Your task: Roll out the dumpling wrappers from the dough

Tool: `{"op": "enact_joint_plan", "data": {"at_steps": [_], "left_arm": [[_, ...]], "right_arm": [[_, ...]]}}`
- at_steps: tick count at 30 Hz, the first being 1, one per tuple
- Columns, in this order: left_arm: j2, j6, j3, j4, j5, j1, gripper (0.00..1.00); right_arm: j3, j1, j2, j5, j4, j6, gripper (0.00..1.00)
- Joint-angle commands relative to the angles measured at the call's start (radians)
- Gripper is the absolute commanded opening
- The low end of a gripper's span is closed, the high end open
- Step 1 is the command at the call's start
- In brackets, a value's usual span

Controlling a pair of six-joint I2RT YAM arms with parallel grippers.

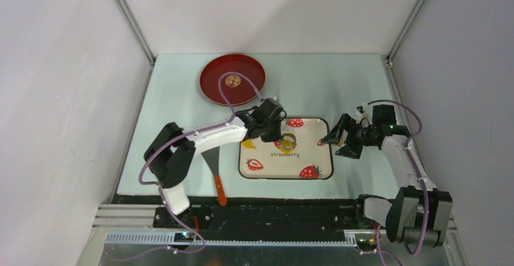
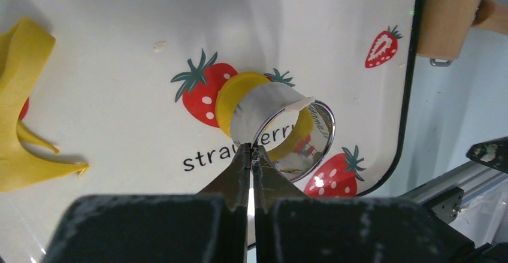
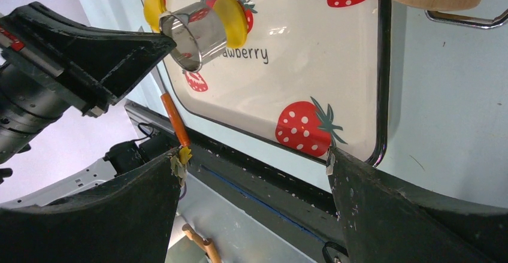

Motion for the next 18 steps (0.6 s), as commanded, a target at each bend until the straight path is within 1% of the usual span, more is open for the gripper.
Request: {"op": "enact_joint_plan", "data": {"at_steps": [1,5,10,14,15,16,17,18], "left_arm": [[-0.094,0.024,0.015,0.012,-0.006,0.008,0.0],[-0.158,0.032,-0.03,0.016,0.003,0.044,0.0],[-0.292,0.061,-0.139,0.017,0.02,0.155,0.0],[-0.407,0.091,-0.264,0.017,0.078,0.287,0.0],[-0.445,0.096,-0.306,0.016,0.091,0.347,0.0],[-0.463,0.111,-0.328,0.016,0.111,0.378,0.0],[-0.502,0.119,-0.368,0.015,0.127,0.445,0.0],[-0.519,0.14,-0.4,0.016,0.134,0.476,0.0]], "right_arm": [[-0.004,0.015,0.003,-0.001,0.012,-0.013,0.92],[-0.003,0.04,0.004,0.01,0.018,0.003,0.92],[-0.003,0.094,0.008,0.03,0.042,0.037,0.92],[-0.003,0.159,0.019,0.046,0.071,0.073,0.93],[-0.004,0.167,0.023,0.049,0.082,0.085,0.93],[-0.004,0.184,0.028,0.053,0.094,0.096,0.92],[-0.004,0.191,0.031,0.053,0.099,0.1,0.92],[0.0,0.205,0.039,0.057,0.104,0.106,0.92]]}}
